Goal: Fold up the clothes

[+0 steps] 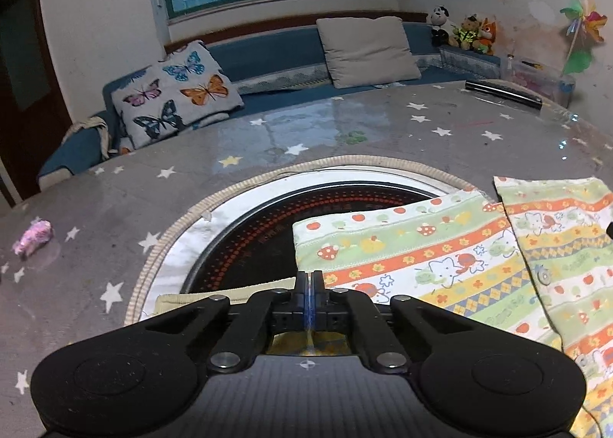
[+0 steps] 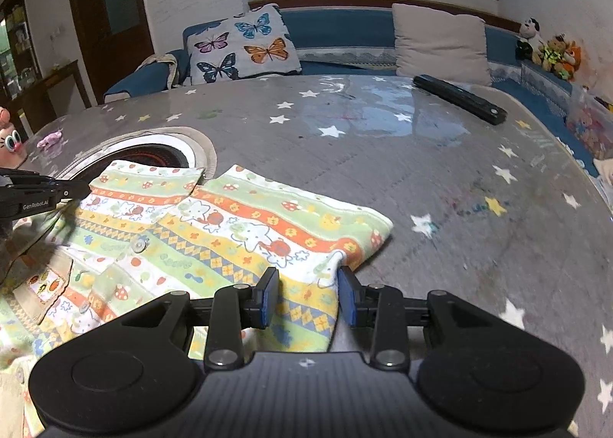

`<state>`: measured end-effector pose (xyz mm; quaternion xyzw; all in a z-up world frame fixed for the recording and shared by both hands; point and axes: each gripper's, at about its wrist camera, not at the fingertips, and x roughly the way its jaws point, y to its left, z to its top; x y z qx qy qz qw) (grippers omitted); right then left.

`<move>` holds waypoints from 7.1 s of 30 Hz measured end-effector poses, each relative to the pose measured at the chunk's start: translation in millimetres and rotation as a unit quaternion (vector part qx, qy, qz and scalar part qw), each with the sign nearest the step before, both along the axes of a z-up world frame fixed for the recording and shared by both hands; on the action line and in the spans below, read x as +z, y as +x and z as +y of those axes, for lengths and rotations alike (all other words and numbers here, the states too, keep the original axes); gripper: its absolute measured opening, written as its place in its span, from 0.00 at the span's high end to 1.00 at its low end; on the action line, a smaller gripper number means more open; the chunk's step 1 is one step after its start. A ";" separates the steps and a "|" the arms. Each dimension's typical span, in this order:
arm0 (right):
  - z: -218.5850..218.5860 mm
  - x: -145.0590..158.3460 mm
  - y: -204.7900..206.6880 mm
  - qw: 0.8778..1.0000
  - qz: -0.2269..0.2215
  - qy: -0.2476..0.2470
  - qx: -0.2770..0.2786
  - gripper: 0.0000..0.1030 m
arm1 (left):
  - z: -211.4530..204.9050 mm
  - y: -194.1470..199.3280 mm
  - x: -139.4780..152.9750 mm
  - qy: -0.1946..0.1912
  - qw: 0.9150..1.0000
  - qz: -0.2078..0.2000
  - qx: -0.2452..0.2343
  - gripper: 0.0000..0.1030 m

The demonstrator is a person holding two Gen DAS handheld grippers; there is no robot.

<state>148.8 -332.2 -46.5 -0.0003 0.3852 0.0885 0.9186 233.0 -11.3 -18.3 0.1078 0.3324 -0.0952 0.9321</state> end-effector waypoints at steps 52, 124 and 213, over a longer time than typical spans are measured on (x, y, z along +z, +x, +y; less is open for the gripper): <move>-18.9 17.0 -24.3 0.998 -0.037 -0.027 -0.046 0.59 | -104.7 -150.0 12.8 0.022 0.992 -0.003 -0.125 0.49; -83.4 54.1 -87.7 0.978 -0.122 -0.008 -0.167 0.97 | -114.0 -163.2 1.0 0.020 0.990 -0.004 -0.140 0.10; 97.7 13.8 -3.3 0.984 -0.026 -0.014 0.178 0.51 | -4.1 -160.6 40.0 -0.028 0.999 -0.028 -0.005 0.14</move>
